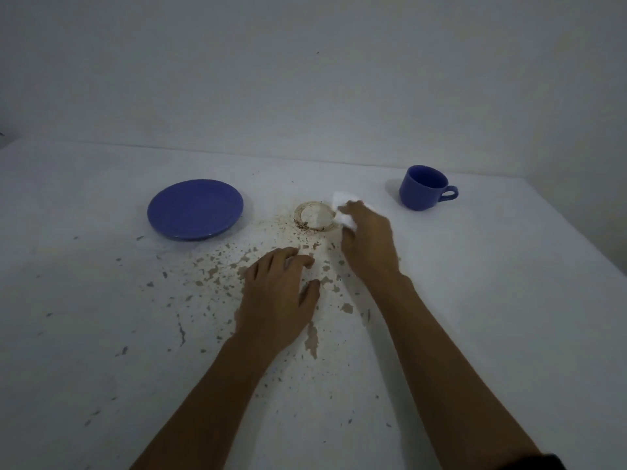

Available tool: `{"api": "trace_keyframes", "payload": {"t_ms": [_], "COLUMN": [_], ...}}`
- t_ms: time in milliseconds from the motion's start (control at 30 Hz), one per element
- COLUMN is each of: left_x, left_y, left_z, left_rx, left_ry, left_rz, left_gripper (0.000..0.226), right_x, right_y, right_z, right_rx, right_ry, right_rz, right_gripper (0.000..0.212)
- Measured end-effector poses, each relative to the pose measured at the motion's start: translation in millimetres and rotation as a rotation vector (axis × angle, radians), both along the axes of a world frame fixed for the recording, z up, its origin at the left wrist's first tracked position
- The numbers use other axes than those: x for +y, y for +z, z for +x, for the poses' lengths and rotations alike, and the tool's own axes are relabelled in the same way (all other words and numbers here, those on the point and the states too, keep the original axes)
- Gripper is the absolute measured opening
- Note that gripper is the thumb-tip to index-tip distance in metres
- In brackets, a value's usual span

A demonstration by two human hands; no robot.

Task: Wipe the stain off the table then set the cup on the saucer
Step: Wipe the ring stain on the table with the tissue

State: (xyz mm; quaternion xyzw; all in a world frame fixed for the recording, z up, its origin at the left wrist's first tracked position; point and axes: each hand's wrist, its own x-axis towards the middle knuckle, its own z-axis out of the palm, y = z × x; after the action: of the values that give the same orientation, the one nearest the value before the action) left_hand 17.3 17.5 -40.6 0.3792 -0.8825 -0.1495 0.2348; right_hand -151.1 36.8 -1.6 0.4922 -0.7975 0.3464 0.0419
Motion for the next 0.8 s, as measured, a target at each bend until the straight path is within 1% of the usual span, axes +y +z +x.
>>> {"api": "trace_keyframes", "payload": {"t_ms": [67,133,200,233,300,367,433,567,667,800], "left_x": [-0.7,-2.3,-3.6,-4.3,-5.2,-5.9,-6.9,-8.5,-7.8,-7.8], "left_y": [-2.1,-4.3,-5.0,-5.1,-5.7,-6.2,-7.3,-7.8,-7.3,-6.4], "left_z": [-0.3,-1.6,-3.5,-4.2,-4.9,-5.2,-6.0,-7.3,-6.6,-6.6], "left_rx": [0.010,0.022,0.019,0.015,0.006,0.003,0.009,0.009,0.010,0.011], "left_ry": [0.009,0.017,0.024,0.028,0.035,0.040,0.043,0.048,0.053,0.053], "left_rz": [-0.013,-0.025,-0.027,-0.020,-0.003,-0.002,-0.001,-0.012,-0.005,-0.001], "left_gripper": [0.045,0.043,0.042,0.041,0.039,0.037,0.036,0.034,0.035,0.033], "right_x": [-0.5,4.5,9.2,9.5,7.1,3.8,0.6,-2.6,9.2,9.7], "right_y": [-12.3,-21.4,-23.7,-22.5,-19.4,-18.9,-21.7,-22.7,-15.0,-12.2], "right_z": [5.1,6.7,6.5,6.7,8.0,10.2,11.2,11.2,7.2,-3.9], "right_rx": [-0.017,-0.072,-0.120,-0.122,-0.090,0.014,0.094,0.097,0.122,0.112], "right_ry": [0.077,0.109,0.093,0.079,0.066,0.071,0.075,0.135,0.192,0.108], "right_rz": [0.164,0.194,0.181,0.195,0.244,0.357,0.443,0.438,0.474,0.540], "right_gripper": [0.024,0.028,0.026,0.031,0.044,0.053,0.051,0.048,0.048,0.053]}}
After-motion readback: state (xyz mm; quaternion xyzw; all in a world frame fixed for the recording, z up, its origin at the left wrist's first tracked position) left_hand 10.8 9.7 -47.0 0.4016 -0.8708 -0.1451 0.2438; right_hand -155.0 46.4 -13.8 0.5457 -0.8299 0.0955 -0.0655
